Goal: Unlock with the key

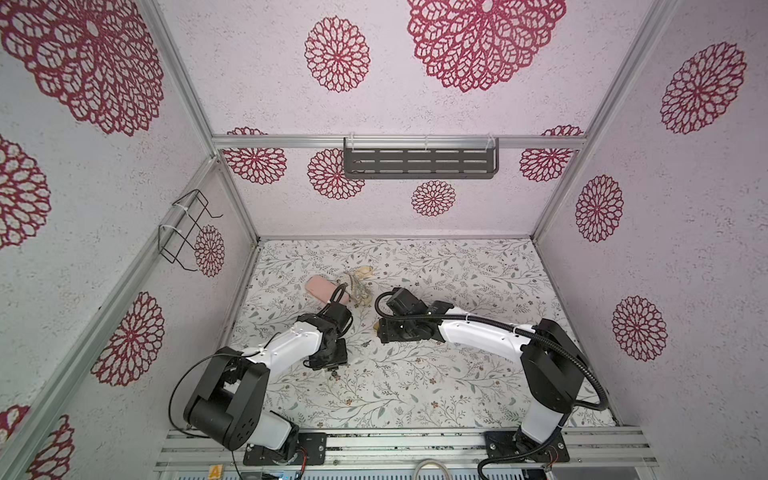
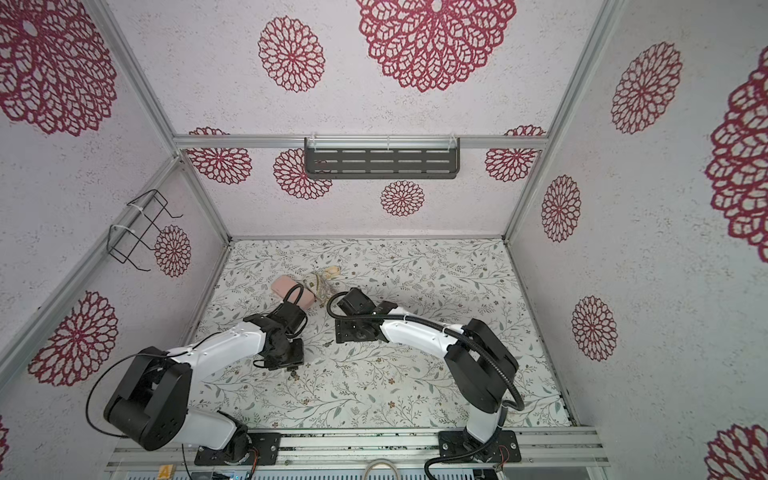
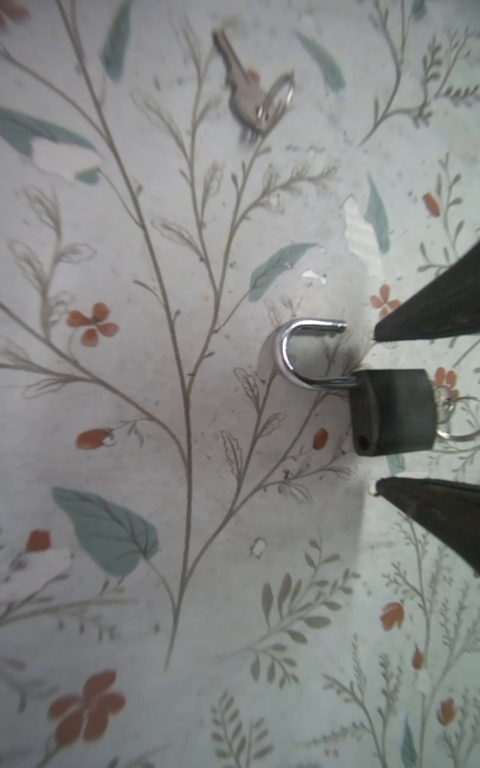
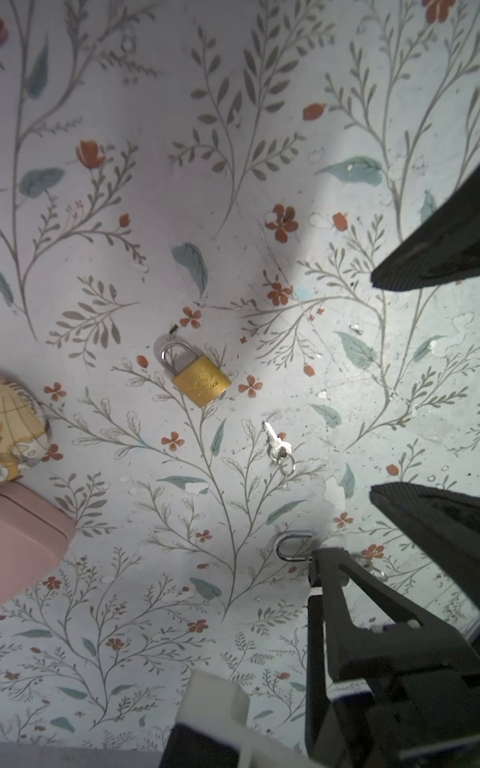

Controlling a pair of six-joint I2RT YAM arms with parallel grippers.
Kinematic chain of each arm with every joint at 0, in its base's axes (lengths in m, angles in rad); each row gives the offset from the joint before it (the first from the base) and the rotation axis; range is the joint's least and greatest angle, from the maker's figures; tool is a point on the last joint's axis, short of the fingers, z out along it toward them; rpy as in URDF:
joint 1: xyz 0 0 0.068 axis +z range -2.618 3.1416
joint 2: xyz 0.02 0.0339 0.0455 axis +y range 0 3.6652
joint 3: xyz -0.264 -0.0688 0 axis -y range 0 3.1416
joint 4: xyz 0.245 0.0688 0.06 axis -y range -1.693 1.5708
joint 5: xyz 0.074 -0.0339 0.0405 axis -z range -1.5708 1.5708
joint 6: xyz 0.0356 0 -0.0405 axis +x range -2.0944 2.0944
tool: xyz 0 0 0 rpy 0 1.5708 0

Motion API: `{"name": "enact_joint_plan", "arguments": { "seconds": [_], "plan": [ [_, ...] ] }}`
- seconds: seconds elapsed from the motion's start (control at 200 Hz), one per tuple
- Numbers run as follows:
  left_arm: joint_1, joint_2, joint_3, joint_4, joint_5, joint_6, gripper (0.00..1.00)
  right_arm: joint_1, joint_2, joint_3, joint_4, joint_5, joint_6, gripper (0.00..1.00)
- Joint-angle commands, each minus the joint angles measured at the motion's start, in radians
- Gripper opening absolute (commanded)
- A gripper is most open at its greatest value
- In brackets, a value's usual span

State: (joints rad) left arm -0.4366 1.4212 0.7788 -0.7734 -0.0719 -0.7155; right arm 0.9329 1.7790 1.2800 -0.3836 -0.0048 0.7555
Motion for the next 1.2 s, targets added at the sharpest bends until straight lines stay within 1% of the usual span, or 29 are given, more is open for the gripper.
{"name": "enact_joint_plan", "arguments": {
  "seconds": [0.0, 0.075, 0.2, 0.235, 0.305, 0.41, 0.54, 0.655, 0.815, 0.956, 1.056, 1.131, 1.196],
  "plan": [
    [0.045, -0.141, 0.001, 0.008, 0.013, -0.014, 0.57, 0.043, 0.029, 0.053, -0.005, -0.015, 0.116, 0.76],
    [0.083, -0.231, -0.004, 0.02, 0.013, -0.017, 0.57, 0.072, 0.065, 0.082, 0.007, -0.003, 0.161, 0.73],
    [0.151, -0.334, -0.007, 0.048, 0.019, -0.003, 0.58, 0.122, 0.157, 0.18, -0.053, 0.098, 0.179, 0.71],
    [0.171, -0.351, -0.009, 0.058, 0.033, 0.002, 0.58, 0.127, 0.18, 0.203, -0.063, 0.1, 0.188, 0.69],
    [0.214, -0.367, -0.007, 0.075, 0.071, 0.014, 0.57, 0.137, 0.211, 0.229, -0.069, 0.125, 0.204, 0.64],
    [0.261, -0.387, -0.019, 0.121, 0.107, 0.021, 0.57, 0.157, 0.252, 0.28, -0.143, 0.213, 0.241, 0.63],
    [0.308, -0.389, -0.039, 0.187, 0.166, 0.022, 0.57, 0.187, 0.334, 0.386, -0.25, 0.302, 0.279, 0.62],
    [0.349, -0.388, -0.042, 0.2, 0.193, 0.029, 0.57, 0.202, 0.393, 0.465, -0.309, 0.349, 0.302, 0.62],
    [0.377, -0.398, -0.041, 0.227, 0.218, 0.04, 0.57, 0.205, 0.453, 0.527, -0.362, 0.391, 0.313, 0.62],
    [0.384, -0.398, -0.045, 0.244, 0.228, 0.042, 0.57, 0.21, 0.476, 0.539, -0.396, 0.414, 0.309, 0.62],
    [0.388, -0.394, -0.057, 0.264, 0.238, 0.036, 0.57, 0.211, 0.475, 0.524, -0.419, 0.422, 0.301, 0.62],
    [0.389, -0.389, -0.061, 0.271, 0.239, 0.029, 0.57, 0.213, 0.451, 0.492, -0.441, 0.46, 0.29, 0.62],
    [0.389, -0.387, -0.062, 0.274, 0.243, 0.022, 0.57, 0.211, 0.423, 0.456, -0.445, 0.471, 0.274, 0.63]
  ]
}}
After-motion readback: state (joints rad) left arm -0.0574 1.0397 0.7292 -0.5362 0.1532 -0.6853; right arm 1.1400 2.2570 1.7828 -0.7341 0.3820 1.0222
